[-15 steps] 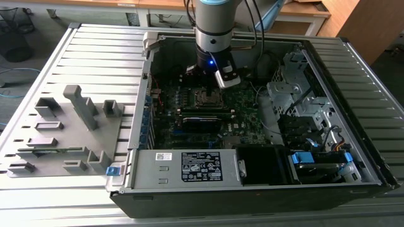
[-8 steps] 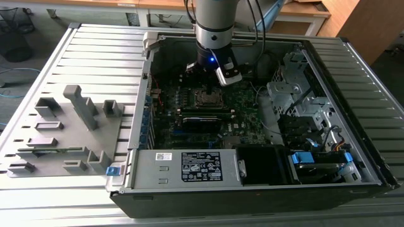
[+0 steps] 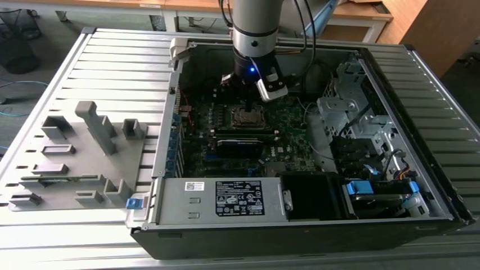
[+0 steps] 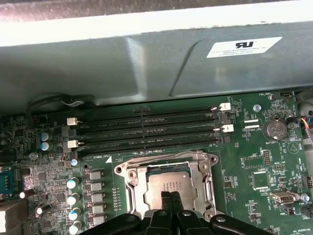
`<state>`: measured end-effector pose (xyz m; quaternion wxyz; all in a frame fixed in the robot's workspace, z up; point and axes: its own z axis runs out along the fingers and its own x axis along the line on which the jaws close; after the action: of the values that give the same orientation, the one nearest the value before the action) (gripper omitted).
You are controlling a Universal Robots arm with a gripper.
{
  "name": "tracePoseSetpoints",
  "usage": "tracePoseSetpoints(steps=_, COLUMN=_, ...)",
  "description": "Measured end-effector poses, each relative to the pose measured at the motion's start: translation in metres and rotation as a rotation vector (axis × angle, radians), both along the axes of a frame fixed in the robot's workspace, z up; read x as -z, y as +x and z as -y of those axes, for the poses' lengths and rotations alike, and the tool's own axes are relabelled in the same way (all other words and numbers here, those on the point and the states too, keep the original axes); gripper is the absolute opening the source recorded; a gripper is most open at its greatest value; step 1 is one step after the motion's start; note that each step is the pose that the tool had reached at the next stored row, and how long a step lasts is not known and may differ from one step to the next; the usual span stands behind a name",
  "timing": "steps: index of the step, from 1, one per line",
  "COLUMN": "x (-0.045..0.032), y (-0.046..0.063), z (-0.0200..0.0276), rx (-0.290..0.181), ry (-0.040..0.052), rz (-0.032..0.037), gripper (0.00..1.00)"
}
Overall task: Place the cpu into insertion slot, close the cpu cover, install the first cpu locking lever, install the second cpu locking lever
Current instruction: 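Install the first cpu locking lever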
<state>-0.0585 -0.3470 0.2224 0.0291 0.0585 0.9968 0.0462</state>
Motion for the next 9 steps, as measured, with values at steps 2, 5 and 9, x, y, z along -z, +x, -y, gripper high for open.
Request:
tracePoseSetpoints(steps=2, x=0.0, y=0.0003, z=0.0, rx=-0.011, ry=-0.0002, rz=-0.0001, gripper=0.11)
tracePoseSetpoints(steps=5, x=0.0002, y=0.001, z=0.0, rx=-0.022, ry=-0.0001, rz=0.0001, gripper=0.11)
tracePoseSetpoints(steps=9, x=0.0002, y=0.001, z=0.0, rx=-0.023, ry=0.0, rz=0.0001, gripper=0.11)
